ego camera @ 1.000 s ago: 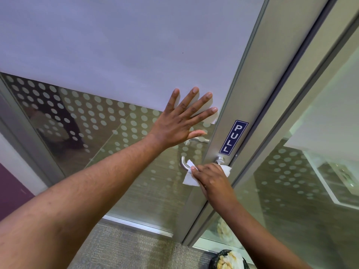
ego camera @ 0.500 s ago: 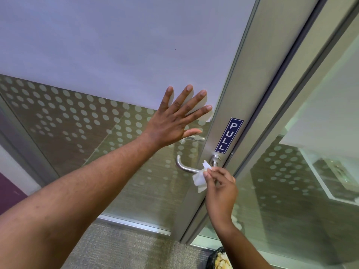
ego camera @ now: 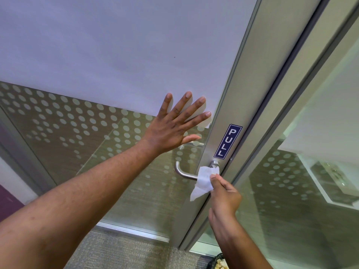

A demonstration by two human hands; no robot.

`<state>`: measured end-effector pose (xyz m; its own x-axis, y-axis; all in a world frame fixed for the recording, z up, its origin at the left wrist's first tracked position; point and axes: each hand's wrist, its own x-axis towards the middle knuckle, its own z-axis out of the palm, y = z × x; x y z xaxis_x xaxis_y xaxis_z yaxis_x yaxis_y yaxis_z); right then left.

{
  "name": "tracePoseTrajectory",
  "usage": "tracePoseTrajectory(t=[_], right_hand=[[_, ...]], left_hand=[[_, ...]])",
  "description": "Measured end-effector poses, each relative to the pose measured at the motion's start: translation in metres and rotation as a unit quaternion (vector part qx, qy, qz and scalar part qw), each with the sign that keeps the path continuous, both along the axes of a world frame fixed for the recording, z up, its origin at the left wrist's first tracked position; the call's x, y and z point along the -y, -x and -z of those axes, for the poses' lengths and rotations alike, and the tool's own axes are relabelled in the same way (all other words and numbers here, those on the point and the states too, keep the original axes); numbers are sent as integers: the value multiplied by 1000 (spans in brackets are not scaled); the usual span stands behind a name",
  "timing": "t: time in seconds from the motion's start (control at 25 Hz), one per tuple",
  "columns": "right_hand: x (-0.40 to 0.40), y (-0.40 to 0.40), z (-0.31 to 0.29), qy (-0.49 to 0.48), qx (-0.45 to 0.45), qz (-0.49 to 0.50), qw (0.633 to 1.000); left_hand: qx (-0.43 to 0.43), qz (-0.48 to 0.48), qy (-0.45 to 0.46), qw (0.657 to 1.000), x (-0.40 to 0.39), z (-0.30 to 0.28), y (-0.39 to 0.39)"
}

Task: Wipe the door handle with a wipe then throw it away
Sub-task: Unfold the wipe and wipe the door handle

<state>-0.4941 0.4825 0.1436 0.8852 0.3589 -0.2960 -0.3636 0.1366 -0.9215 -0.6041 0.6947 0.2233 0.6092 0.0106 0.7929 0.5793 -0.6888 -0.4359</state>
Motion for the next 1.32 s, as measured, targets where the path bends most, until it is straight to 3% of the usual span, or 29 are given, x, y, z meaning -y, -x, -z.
tracePoseTrajectory(t=[0.32,0.48,0.6,0.88,1.32], right_hand=[[1,-8,-6,-60,-115,-21,991],[8,-7,-3,-136,-250,-80,956],[11,2,4,-152,-301,-107,935],[12,-18,-4,-143,-297,-127,936],[-47,45,5,-149,-332,-203,909]], left_hand=[[0,-1,-3,1000,-1,0,-1],[-2,-4,-3,1000,0,-1,0],[-2,-2,-1,1000,0,-1,0],[-10,-3,9,1000,1,-3,1],[-11,-8,10,1000,3,-3,1]])
